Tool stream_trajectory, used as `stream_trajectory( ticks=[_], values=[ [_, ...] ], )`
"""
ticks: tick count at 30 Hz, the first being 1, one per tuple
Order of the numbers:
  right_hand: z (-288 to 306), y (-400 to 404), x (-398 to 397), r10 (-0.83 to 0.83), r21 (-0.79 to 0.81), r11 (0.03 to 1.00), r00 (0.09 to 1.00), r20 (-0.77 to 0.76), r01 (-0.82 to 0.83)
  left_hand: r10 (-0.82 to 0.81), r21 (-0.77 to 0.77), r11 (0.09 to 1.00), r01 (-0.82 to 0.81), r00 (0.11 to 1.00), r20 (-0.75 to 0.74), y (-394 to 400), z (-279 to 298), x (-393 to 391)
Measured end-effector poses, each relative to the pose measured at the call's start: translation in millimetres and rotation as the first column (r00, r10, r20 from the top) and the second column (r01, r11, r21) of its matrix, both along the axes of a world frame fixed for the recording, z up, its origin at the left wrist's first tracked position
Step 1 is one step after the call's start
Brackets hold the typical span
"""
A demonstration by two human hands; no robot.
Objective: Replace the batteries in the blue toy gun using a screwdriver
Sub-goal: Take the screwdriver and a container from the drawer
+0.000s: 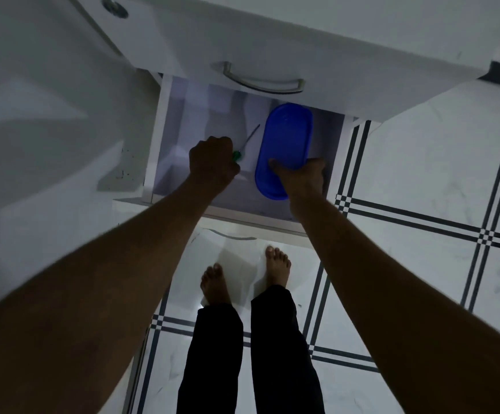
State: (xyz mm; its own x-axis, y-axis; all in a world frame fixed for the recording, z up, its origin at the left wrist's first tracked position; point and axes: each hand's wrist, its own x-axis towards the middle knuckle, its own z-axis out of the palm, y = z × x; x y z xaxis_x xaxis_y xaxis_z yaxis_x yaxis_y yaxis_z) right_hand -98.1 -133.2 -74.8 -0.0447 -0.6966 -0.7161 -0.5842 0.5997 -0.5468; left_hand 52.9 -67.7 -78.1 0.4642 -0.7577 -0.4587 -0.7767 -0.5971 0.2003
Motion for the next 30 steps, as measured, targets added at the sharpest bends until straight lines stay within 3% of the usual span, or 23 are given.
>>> stream_trajectory(
  ticks=[2, 7, 12, 16, 18, 20, 24, 30],
  values=[
    [-4.4, -3.5, -0.5, -0.051, 0.045, 0.998, 0.998, 0.041, 0.049, 0.088, -0.031, 0.995, -0.091, 0.993, -0.079, 7.2, 12.7, 1.8],
    [5.8, -4.4, 5.9, -0.015, 0.142, 0.99, 0.99, 0.138, -0.004, 0.287, -0.128, 0.936, -0.327, 0.922, -0.259, 51.7, 59.6, 1.1],
    [57.4, 12.0, 1.4, -0.002, 0.364, 0.927, 0.965, 0.262, -0.096, 0.482, -0.241, 0.781, -0.576, 0.801, -0.355, 104.4, 103.8, -9.8],
    [115.7, 53.4, -23.0, 0.087, 0.389, 0.888, 0.92, 0.383, -0.246, 0.603, -0.306, 0.641, -0.704, 0.709, -0.365, 142.5, 123.3, -17.1],
    [127.2, 82.8, -45.6, 0.093, 0.436, 0.839, 0.876, 0.474, -0.325, 0.646, -0.313, 0.57, -0.76, 0.65, -0.401, 161.6, 126.9, -19.3],
    [119.9, 119.0, -62.0, 0.049, 0.532, 0.781, 0.881, 0.47, -0.327, 0.677, -0.277, 0.528, -0.803, 0.595, -0.434, 178.4, 126.1, -22.3],
    [-5.6, 172.0, -102.8, 0.298, 0.408, 0.815, 0.901, 0.315, -0.412, 0.735, -0.197, 0.48, -0.855, 0.514, -0.443, 197.7, 115.3, -28.2],
    [30.1, 148.6, -49.6, 0.3, 0.292, 0.853, 0.864, 0.405, -0.433, 0.735, -0.157, 0.479, -0.864, 0.492, -0.466, 204.4, 97.2, -39.0]
  ],
)
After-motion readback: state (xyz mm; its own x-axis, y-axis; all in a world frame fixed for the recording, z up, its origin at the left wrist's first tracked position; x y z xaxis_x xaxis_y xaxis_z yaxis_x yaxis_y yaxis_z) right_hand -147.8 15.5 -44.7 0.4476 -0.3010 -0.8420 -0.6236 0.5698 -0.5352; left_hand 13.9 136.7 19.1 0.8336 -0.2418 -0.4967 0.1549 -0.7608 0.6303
